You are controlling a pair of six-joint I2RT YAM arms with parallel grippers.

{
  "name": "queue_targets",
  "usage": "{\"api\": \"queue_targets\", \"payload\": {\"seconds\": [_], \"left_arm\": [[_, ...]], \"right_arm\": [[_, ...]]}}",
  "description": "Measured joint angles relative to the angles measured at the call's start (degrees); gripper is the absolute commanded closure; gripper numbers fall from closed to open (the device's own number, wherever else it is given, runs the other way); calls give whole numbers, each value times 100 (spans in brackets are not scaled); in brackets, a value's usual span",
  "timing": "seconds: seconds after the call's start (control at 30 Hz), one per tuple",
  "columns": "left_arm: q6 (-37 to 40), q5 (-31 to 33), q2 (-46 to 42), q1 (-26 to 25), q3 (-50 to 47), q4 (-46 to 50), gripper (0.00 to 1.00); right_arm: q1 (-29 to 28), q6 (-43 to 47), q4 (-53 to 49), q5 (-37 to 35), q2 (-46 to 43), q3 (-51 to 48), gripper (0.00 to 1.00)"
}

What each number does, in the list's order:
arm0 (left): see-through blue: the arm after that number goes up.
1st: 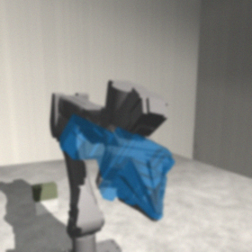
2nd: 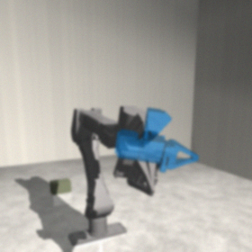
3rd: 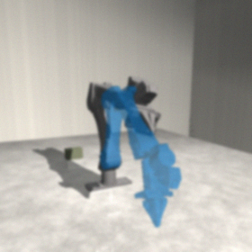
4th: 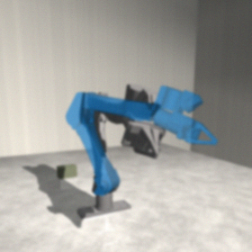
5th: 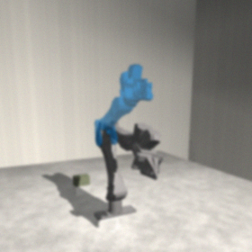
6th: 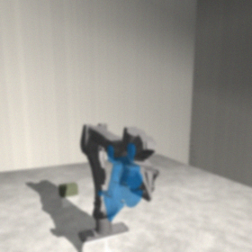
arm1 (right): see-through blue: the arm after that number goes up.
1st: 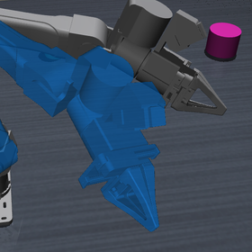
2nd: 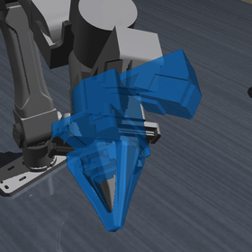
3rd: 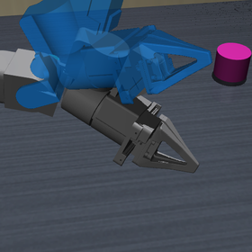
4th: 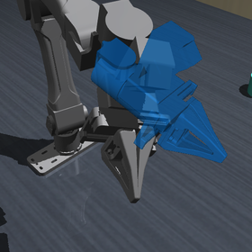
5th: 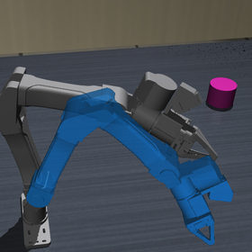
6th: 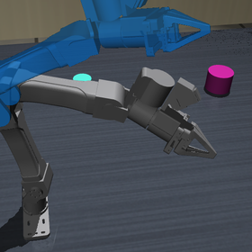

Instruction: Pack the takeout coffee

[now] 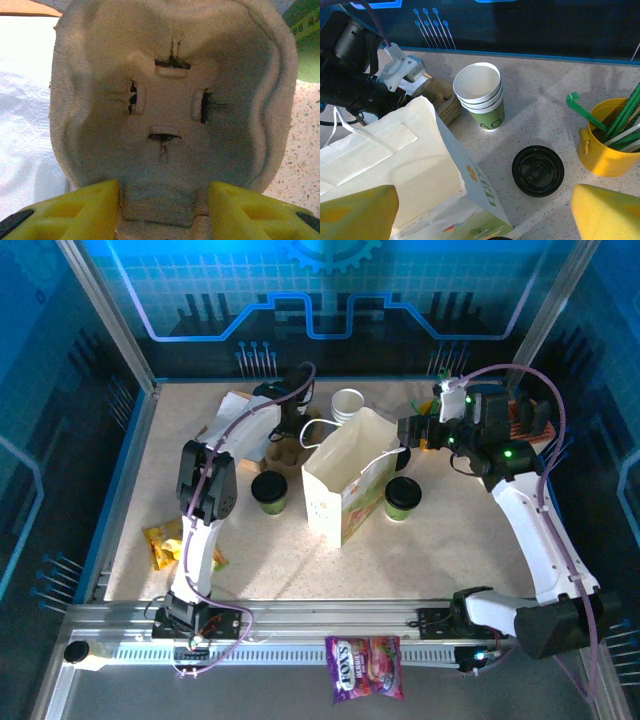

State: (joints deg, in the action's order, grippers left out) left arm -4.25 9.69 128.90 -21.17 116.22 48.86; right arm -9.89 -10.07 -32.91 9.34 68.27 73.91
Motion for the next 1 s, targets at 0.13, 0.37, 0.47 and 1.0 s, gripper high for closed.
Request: {"api": "queue_targets", "payload": {"seconds": [0.13,0.37,0.47,1.0], "left_arm": [[17,17,31,0,35,22,50],[15,15,50,0,42,22,51],[13,9,50,0,42,22,53],[11,-33,50,37,42,35,59]], "right_arm": [[22,0,0,7,24,0,10],[28,0,0,7,55,0,10],[28,0,0,9,55,0,10],[33,0,0,9,120,-37,10]]}}
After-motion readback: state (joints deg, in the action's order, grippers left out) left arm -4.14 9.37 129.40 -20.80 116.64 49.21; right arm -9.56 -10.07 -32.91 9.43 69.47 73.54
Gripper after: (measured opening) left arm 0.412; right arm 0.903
